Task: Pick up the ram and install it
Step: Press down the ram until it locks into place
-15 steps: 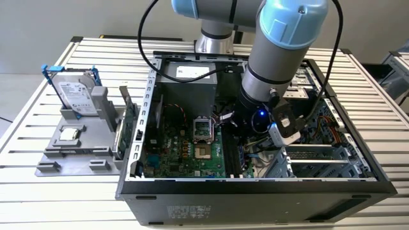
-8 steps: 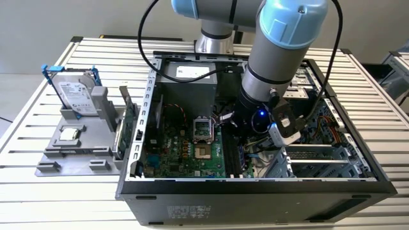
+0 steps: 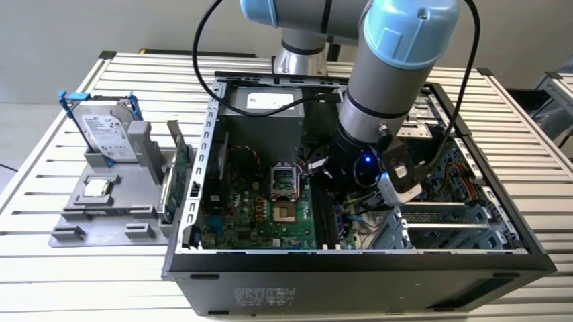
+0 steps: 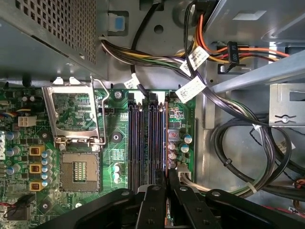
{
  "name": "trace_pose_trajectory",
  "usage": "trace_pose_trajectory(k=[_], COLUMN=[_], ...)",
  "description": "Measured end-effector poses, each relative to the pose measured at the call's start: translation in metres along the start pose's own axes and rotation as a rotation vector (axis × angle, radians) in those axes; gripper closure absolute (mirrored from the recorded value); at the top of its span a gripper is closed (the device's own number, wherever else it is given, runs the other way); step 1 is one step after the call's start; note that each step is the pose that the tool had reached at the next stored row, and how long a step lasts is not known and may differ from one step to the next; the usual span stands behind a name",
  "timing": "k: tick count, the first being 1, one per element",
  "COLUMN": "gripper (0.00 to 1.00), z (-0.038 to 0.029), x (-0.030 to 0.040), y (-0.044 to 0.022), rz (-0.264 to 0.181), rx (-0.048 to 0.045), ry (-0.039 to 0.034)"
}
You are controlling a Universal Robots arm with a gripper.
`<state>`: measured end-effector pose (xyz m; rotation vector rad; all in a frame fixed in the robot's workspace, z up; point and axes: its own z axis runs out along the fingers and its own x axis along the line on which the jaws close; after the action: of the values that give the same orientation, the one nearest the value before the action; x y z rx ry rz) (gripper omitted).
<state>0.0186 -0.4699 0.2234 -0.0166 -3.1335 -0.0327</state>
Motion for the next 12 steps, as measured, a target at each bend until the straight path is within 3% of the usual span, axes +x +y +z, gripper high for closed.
trace_pose_trajectory(k=[12], gripper=[1.00], z=[0.0014], x=[0.0015], y=[-0.0010], rz=[-0.013], rx=[0.0002], ry=[0.0003])
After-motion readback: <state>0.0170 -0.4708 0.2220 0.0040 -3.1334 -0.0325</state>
